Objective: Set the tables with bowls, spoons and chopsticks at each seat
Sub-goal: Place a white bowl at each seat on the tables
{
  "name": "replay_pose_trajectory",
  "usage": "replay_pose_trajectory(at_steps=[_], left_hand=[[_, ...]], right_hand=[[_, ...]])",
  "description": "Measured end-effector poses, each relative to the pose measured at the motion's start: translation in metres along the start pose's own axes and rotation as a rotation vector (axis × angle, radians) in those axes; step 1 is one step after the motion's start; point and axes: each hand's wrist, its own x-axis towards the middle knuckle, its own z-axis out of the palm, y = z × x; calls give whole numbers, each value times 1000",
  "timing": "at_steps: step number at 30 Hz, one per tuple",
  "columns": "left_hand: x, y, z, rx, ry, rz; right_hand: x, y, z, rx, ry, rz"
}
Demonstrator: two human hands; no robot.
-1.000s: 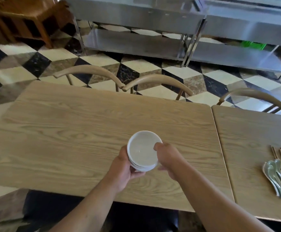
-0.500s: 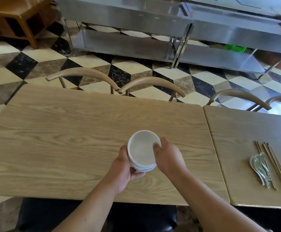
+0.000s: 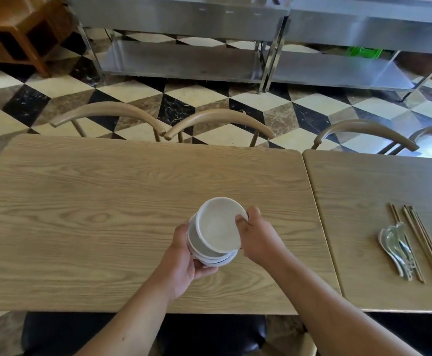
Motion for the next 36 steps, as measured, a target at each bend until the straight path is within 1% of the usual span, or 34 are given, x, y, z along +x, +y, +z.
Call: replay_pose_trajectory(at_steps=[5, 9, 13, 18, 20, 23, 26, 29, 33, 36], left_hand=[[14, -3, 7, -47, -69, -20], [20, -2, 8, -64, -70, -55], [27, -2, 9, -46, -11, -70], [38, -15, 3, 7, 121, -77], [38, -21, -1, -40, 147, -78], [34, -26, -8, -129, 211, -82], [34, -30, -23, -196, 340, -102], [26, -30, -41, -184, 408, -83], [15, -29, -55, -143, 403, -54], [14, -31, -58, -163, 391, -48]], right_hand=[[14, 11, -17, 75, -54, 19], [20, 17, -22, 126, -69, 27], [20, 19, -19, 119, -99, -4], [27, 22, -7, 142, -169, -35], [31, 25, -2, 148, -192, -62], [39, 34, 1, 227, -217, -59], [49, 47, -2, 300, -189, -10], [59, 72, -3, 283, -142, 47], [69, 108, 16, 223, -149, 192], [69, 123, 38, 201, -149, 215]])
